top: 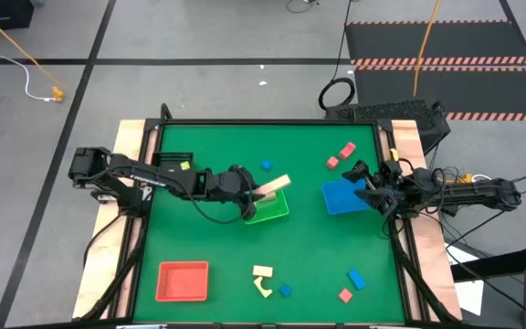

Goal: Sort & place blocks by color
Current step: Put the top light brown block into the green bin

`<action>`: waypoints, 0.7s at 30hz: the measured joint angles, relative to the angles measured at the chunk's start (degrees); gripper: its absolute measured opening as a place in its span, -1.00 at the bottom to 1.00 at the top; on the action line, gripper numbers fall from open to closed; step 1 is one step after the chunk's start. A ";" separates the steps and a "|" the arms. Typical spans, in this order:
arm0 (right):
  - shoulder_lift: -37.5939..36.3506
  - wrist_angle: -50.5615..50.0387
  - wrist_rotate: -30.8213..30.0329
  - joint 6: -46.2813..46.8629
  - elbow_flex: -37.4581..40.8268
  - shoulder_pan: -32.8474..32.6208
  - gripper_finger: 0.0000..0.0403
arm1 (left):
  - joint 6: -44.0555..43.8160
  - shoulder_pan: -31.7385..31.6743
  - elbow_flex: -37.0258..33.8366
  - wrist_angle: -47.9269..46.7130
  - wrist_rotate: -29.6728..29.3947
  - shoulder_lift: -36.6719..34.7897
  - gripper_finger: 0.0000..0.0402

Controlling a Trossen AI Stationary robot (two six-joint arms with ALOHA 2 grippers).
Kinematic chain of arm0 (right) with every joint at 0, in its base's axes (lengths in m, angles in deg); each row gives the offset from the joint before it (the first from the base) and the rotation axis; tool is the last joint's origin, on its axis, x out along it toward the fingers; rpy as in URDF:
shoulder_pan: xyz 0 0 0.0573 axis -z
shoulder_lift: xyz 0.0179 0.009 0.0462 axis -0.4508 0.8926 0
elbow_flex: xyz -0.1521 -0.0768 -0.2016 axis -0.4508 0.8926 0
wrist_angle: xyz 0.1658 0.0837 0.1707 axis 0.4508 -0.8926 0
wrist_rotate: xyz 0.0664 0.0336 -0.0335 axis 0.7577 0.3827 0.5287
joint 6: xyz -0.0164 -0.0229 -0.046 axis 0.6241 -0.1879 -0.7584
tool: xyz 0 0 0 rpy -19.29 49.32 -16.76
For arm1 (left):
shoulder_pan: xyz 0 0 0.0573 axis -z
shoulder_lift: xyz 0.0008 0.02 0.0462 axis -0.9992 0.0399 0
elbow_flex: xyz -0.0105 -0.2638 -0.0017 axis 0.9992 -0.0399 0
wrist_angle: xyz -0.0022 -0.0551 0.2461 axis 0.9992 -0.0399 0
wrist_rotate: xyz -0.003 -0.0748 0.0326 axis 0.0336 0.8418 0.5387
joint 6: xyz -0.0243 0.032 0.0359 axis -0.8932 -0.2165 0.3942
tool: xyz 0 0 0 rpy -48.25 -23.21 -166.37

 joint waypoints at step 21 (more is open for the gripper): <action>0.00 4.32 -2.70 0.81 0.00 -0.04 0.61 | -9.42 5.92 0.00 -8.19 -1.44 0.37 -0.10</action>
